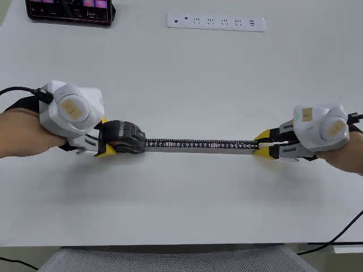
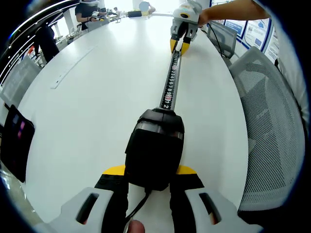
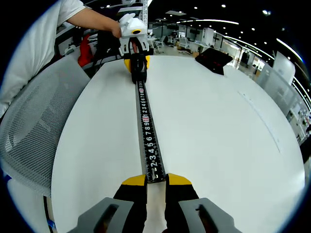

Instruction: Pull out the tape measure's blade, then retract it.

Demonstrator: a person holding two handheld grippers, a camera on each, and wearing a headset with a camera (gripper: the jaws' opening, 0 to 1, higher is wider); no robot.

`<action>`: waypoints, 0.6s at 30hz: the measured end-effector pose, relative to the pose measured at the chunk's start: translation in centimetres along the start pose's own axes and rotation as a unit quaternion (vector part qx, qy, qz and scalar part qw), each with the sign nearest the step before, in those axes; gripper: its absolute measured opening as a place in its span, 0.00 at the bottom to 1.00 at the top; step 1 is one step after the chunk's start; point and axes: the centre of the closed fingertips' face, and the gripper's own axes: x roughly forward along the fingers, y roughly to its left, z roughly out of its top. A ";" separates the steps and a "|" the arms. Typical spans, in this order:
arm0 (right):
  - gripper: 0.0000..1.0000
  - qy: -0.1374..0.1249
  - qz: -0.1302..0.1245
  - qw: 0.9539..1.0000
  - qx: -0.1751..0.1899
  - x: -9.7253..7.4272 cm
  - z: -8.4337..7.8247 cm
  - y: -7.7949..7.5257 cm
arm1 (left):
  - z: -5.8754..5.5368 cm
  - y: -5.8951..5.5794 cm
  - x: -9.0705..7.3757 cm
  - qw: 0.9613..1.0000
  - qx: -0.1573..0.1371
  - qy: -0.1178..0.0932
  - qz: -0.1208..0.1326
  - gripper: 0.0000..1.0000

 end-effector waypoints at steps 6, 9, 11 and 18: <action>0.10 0.012 0.006 1.000 0.002 0.1 0.1 0.0 | 0.1 0.0 0.0 1.000 -0.002 -0.002 0.001 0.28; 0.11 0.022 0.009 1.000 0.004 0.2 0.0 -0.1 | 0.2 0.1 0.0 1.000 -0.008 -0.003 0.005 0.28; 0.11 0.027 0.011 1.000 -0.007 0.2 0.0 0.0 | 0.2 0.1 0.0 1.000 -0.016 -0.001 0.003 0.28; 0.12 0.039 0.012 0.999 -0.012 0.1 -0.1 -0.1 | 0.2 0.0 0.0 1.000 -0.016 0.003 0.003 0.29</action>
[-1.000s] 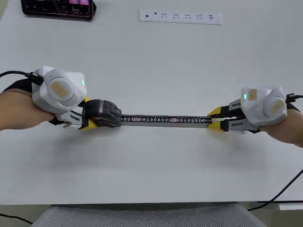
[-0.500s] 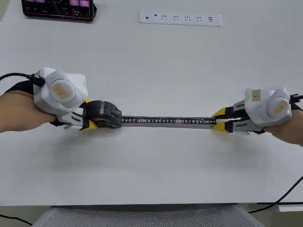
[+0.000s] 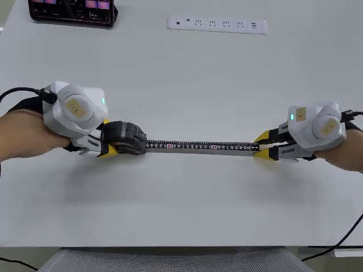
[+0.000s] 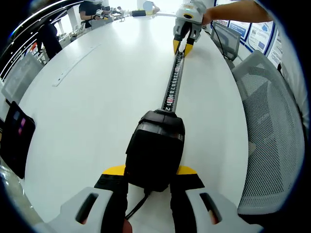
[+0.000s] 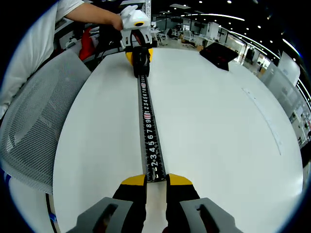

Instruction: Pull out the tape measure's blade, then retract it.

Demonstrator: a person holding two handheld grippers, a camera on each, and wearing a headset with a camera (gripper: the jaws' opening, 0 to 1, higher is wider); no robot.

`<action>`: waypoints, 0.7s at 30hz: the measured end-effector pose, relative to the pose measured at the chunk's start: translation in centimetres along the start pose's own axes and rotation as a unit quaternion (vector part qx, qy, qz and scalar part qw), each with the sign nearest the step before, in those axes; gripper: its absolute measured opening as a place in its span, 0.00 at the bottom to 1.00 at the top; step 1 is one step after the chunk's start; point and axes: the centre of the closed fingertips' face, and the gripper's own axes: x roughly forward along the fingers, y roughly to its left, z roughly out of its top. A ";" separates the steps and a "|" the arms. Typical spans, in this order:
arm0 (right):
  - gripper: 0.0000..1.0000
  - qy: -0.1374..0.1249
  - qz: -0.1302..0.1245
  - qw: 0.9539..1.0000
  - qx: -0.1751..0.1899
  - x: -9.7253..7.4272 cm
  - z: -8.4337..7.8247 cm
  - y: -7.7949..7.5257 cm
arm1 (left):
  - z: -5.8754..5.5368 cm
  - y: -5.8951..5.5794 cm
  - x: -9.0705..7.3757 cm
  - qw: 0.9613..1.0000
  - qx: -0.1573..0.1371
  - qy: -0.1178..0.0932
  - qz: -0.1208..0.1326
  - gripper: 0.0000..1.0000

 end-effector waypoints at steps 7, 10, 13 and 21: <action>0.12 0.006 -0.003 1.000 0.004 0.0 -0.1 -0.1 | 0.0 -0.1 0.0 1.000 -0.004 0.001 -0.004 0.29; 0.12 0.007 -0.004 1.000 0.007 -0.1 -0.1 -0.1 | 0.0 -0.1 0.0 1.000 -0.002 0.002 -0.004 0.29; 0.12 0.008 -0.003 1.000 0.007 -0.1 -0.2 -0.1 | 0.0 -0.1 0.0 1.000 -0.002 0.001 -0.005 0.29; 0.18 0.011 -0.002 1.000 0.013 -0.1 -0.2 0.1 | 0.2 -0.2 0.2 1.000 -0.004 -0.004 -0.009 0.31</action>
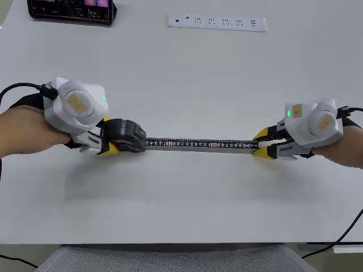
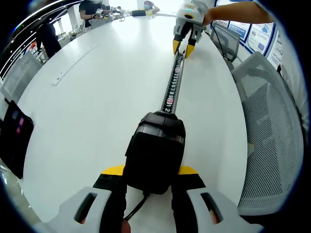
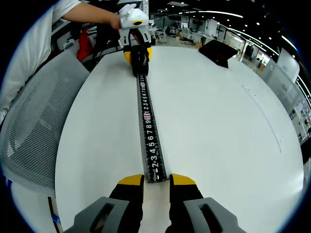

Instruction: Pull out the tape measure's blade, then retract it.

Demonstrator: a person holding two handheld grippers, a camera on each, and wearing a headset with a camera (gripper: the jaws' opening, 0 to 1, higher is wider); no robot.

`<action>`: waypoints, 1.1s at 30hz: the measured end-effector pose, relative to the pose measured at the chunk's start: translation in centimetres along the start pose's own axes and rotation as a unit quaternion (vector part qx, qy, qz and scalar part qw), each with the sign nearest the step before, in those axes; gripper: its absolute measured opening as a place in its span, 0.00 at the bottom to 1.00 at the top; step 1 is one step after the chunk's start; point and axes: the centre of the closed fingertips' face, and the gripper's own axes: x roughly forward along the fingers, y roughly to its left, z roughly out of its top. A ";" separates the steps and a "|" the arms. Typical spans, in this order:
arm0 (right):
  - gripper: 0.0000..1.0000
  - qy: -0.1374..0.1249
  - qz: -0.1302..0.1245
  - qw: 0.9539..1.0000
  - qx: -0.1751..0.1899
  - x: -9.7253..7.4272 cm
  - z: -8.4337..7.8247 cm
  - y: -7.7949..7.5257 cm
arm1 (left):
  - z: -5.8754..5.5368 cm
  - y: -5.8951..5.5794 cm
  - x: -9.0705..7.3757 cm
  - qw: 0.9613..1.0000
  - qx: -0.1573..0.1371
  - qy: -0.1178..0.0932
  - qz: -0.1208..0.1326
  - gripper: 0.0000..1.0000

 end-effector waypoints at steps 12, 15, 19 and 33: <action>0.25 -0.011 -0.008 1.000 0.026 -0.6 0.1 -0.1 | 0.4 -0.2 0.0 1.000 -0.006 -0.002 -0.006 0.42; 0.27 -0.023 -0.014 0.999 0.045 -0.8 0.5 -0.2 | 0.5 -0.1 -0.4 1.000 -0.020 -0.010 -0.006 0.44; 0.32 -0.050 -0.018 0.994 0.093 -1.2 1.4 -0.1 | 0.7 0.2 -1.2 0.999 -0.036 -0.023 0.000 0.49; 0.37 -0.067 -0.042 0.991 0.112 -2.2 1.8 0.9 | 0.7 -0.5 -2.8 0.995 -0.067 -0.069 0.026 0.53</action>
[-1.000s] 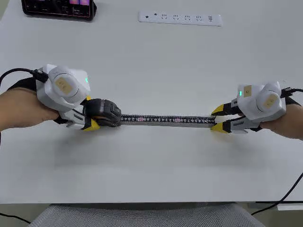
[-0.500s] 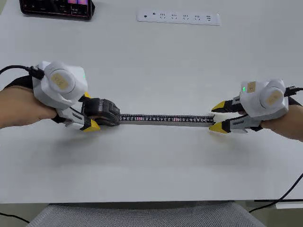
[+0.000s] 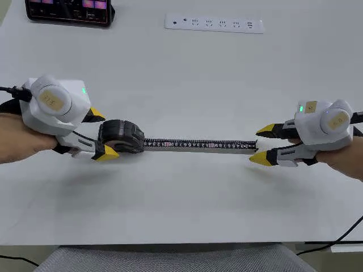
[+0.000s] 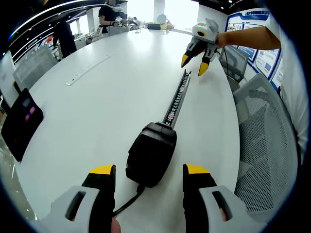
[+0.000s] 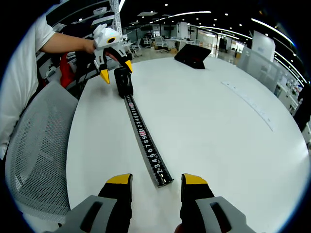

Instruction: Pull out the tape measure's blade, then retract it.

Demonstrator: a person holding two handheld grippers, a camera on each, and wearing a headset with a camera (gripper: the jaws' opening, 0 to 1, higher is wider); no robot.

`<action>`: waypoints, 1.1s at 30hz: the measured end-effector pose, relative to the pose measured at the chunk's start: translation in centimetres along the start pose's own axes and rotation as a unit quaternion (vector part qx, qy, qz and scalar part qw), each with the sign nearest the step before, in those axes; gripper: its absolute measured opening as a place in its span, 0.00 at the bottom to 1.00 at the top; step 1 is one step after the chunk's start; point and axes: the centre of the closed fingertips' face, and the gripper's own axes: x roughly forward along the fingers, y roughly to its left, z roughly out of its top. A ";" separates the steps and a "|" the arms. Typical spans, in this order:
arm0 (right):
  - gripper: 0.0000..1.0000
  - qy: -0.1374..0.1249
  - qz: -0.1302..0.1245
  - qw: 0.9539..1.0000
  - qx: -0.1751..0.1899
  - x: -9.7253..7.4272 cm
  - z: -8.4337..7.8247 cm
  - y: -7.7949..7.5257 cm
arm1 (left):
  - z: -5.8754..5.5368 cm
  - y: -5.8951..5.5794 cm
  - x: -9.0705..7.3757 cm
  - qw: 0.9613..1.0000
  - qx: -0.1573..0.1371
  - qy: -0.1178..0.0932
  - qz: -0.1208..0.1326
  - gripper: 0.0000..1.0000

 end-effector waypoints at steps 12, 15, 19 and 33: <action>0.46 -0.013 -0.029 0.999 0.026 -0.7 -0.1 0.7 | -0.2 -0.3 -1.7 0.998 -0.028 -0.054 0.034 0.56; 0.48 -0.019 -0.037 0.999 0.031 -0.7 0.1 0.8 | -0.1 -0.4 -2.1 0.996 -0.034 -0.066 0.040 0.57; 0.51 -0.025 -0.047 0.998 0.035 -0.9 0.3 1.0 | 0.1 -0.6 -2.5 0.995 -0.039 -0.081 0.047 0.58; 0.63 -0.054 -0.078 0.994 0.045 -1.4 0.9 2.2 | 0.0 -1.8 -3.5 0.987 -0.068 -0.125 0.073 0.65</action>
